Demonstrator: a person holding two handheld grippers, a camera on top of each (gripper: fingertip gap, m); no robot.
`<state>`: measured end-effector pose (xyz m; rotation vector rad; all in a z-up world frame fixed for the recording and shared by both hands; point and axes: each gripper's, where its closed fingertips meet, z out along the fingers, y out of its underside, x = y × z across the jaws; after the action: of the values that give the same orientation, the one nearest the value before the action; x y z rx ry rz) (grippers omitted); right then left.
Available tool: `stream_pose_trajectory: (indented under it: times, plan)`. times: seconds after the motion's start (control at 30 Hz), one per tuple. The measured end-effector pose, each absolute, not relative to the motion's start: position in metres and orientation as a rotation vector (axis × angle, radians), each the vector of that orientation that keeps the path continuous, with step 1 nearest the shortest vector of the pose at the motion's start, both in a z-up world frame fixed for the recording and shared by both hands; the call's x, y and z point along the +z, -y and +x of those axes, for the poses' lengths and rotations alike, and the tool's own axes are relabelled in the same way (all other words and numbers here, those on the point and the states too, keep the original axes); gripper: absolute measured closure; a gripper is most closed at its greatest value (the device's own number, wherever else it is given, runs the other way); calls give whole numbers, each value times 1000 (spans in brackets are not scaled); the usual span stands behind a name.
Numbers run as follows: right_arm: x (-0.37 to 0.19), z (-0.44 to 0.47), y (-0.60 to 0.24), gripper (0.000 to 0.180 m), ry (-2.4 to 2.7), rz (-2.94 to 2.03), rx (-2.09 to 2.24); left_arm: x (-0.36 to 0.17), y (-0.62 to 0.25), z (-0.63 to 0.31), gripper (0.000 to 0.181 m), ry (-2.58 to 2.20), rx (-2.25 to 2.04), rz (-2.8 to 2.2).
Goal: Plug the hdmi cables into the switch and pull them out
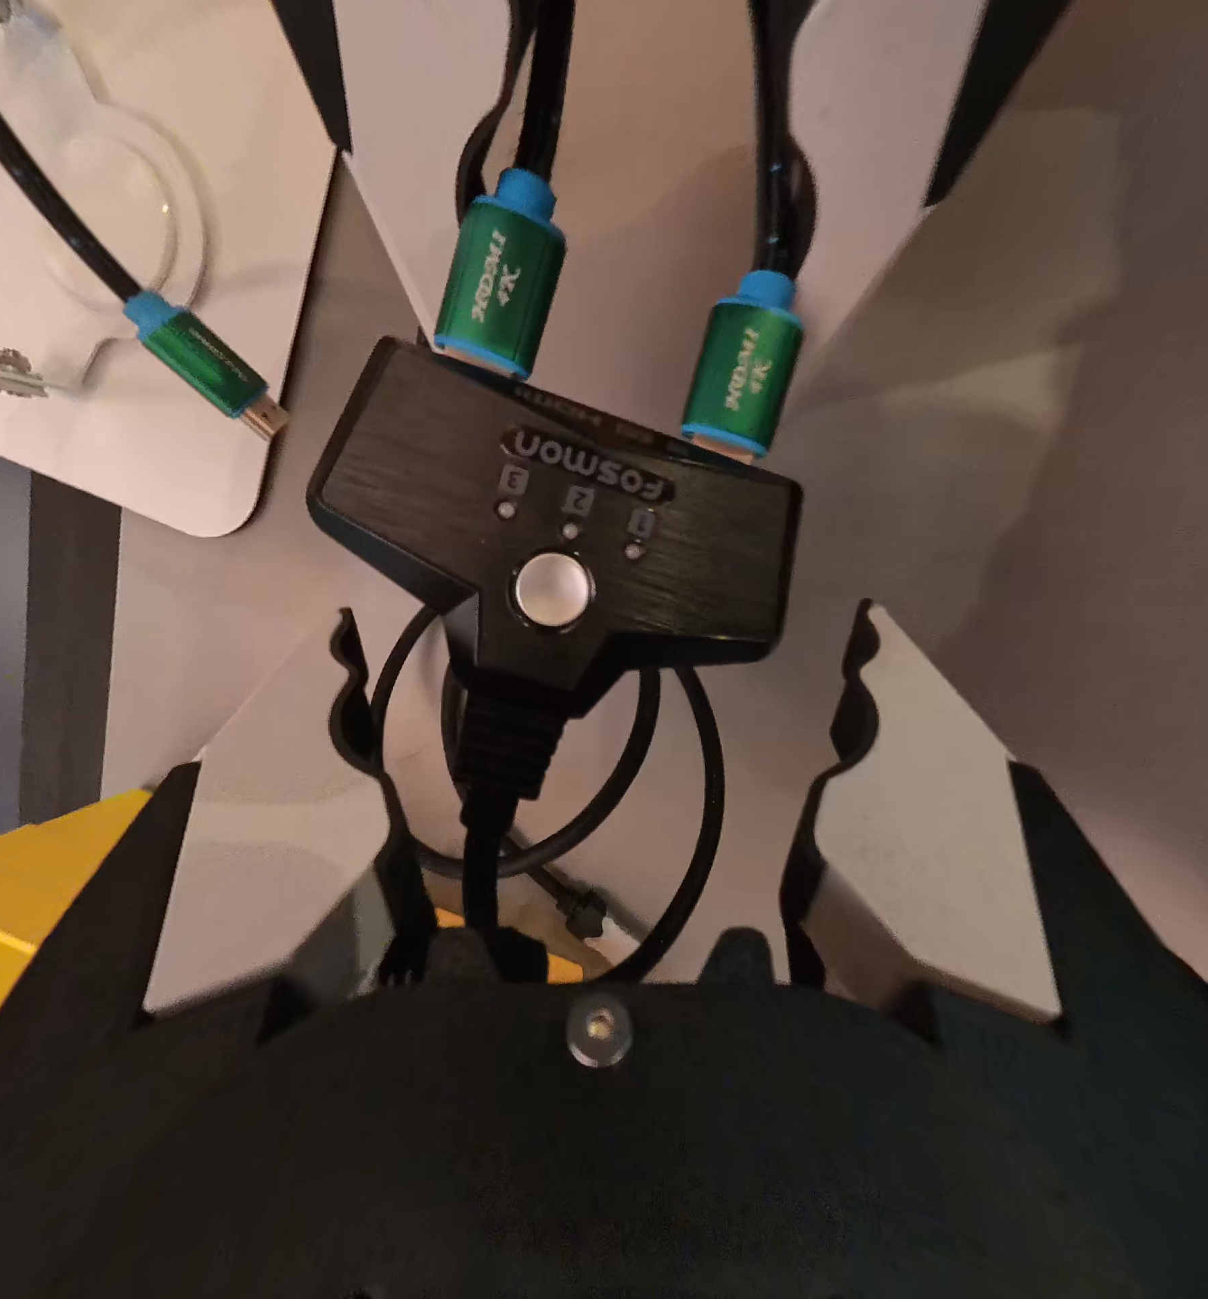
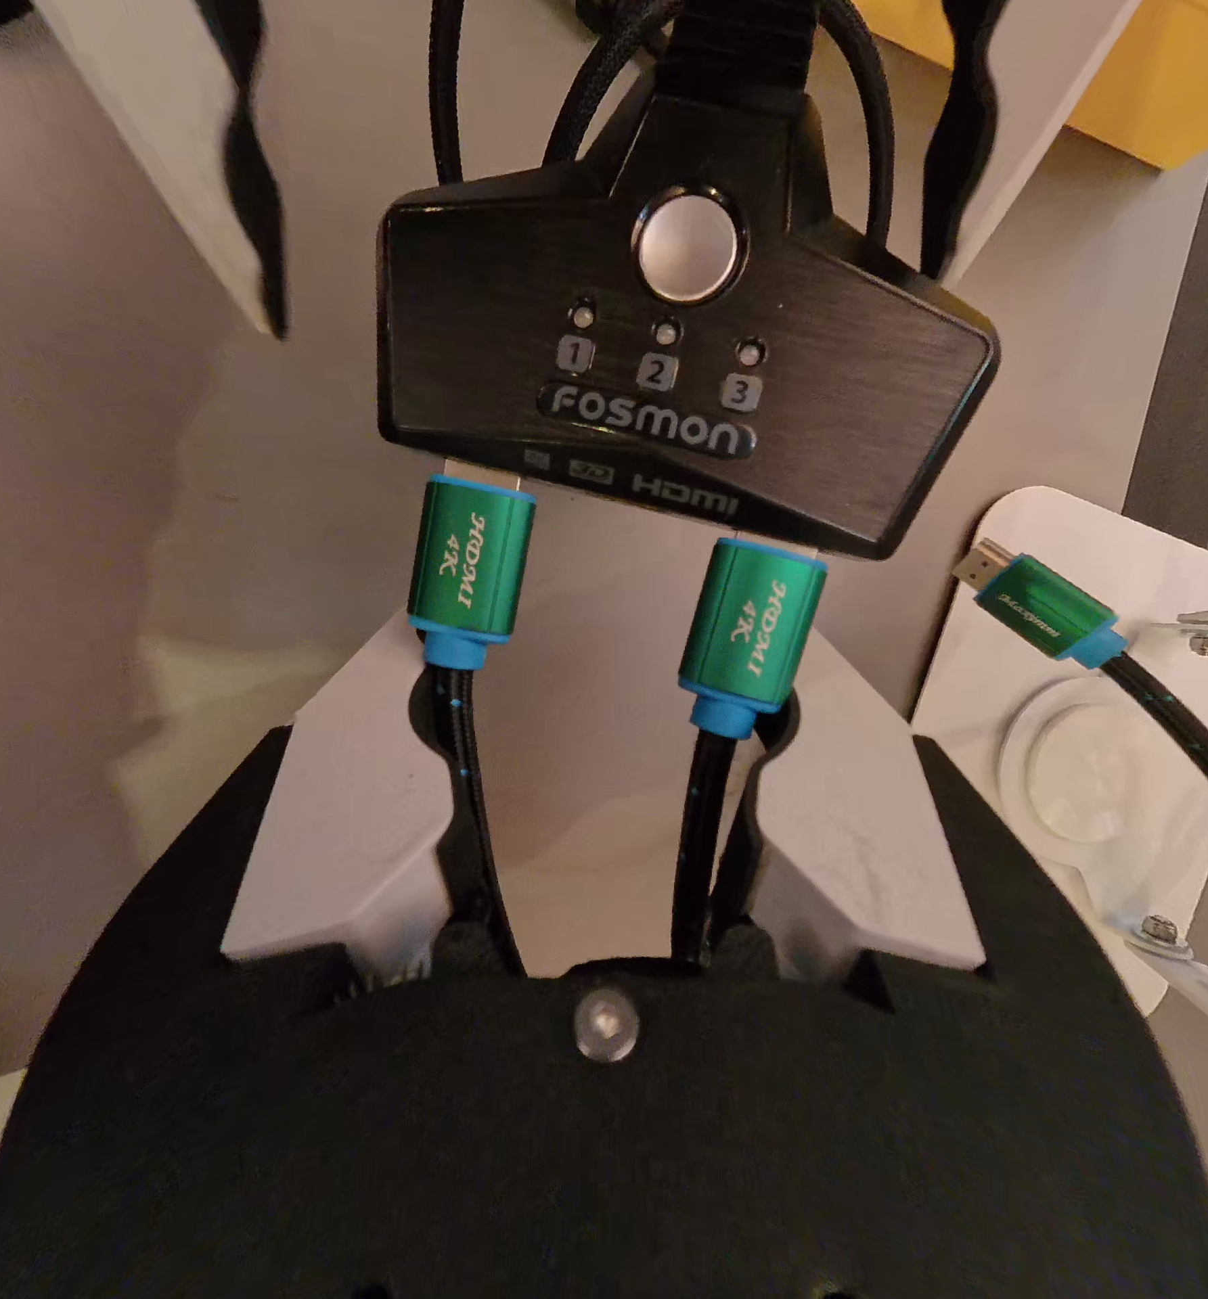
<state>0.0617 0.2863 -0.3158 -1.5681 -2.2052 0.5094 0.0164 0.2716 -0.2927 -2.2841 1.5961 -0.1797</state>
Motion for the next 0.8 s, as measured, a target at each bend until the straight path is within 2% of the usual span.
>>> stream_pose_trajectory:
  times: [0.3,0.4,0.8]
  plan:
    - [-313,60,-291,93,2156,-1619,522,-295,-279,23,67,-1531,-208,-2307]
    - [-313,57,-290,93,2154,-1616,533,-294,-285,23,82,-1519,-185,-2282]
    - [-314,53,-295,93,2119,-1619,566,-299,-292,19,85,-1544,-156,-2233]
